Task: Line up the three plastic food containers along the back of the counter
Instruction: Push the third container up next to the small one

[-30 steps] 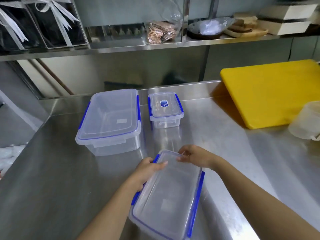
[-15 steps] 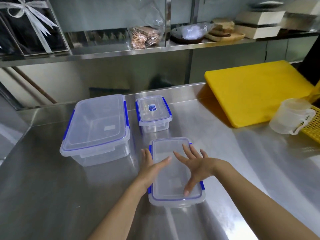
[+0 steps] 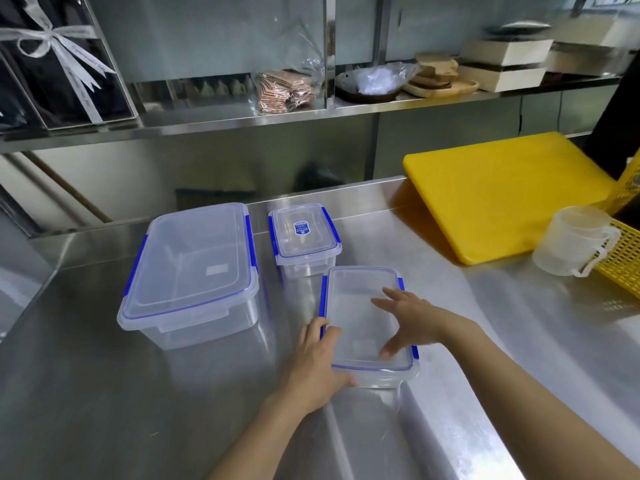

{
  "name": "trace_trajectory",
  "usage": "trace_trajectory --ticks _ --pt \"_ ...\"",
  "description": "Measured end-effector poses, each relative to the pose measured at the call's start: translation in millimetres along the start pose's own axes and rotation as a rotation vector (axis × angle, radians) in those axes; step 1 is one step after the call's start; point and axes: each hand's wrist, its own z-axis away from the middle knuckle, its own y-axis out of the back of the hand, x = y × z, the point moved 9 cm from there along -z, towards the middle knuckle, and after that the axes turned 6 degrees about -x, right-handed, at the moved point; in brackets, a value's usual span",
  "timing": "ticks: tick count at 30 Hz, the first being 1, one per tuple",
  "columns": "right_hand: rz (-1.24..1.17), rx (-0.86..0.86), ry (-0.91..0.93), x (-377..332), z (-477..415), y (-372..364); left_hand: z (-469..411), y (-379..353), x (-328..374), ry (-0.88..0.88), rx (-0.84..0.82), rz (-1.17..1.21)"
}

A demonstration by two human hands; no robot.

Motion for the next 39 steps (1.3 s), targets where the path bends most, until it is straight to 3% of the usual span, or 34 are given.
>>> trace_trajectory --ticks 4,10,15,20,28,33,39 --pt "-0.106 0.099 0.049 -7 16 6 -10 -3 8 -0.020 0.084 -0.024" --pt "0.058 0.157 0.010 11 24 -12 -34 -9 30 -0.040 0.106 -0.107" --pt "0.016 0.351 -0.013 43 24 -1 -55 -20 44 -0.074 -0.034 -0.146" --pt "0.051 0.641 -0.036 64 16 21 -81 -13 59 -0.081 0.033 -0.340" --pt "0.092 0.752 -0.032 77 -30 57 -136 -3 67 -0.169 0.212 -0.374" --pt "0.103 0.765 0.008 96 -74 84 -176 3 58 -0.080 0.213 -0.369" --pt "0.142 0.807 0.019 110 -110 108 -212 7 51 -0.031 0.096 -0.246"
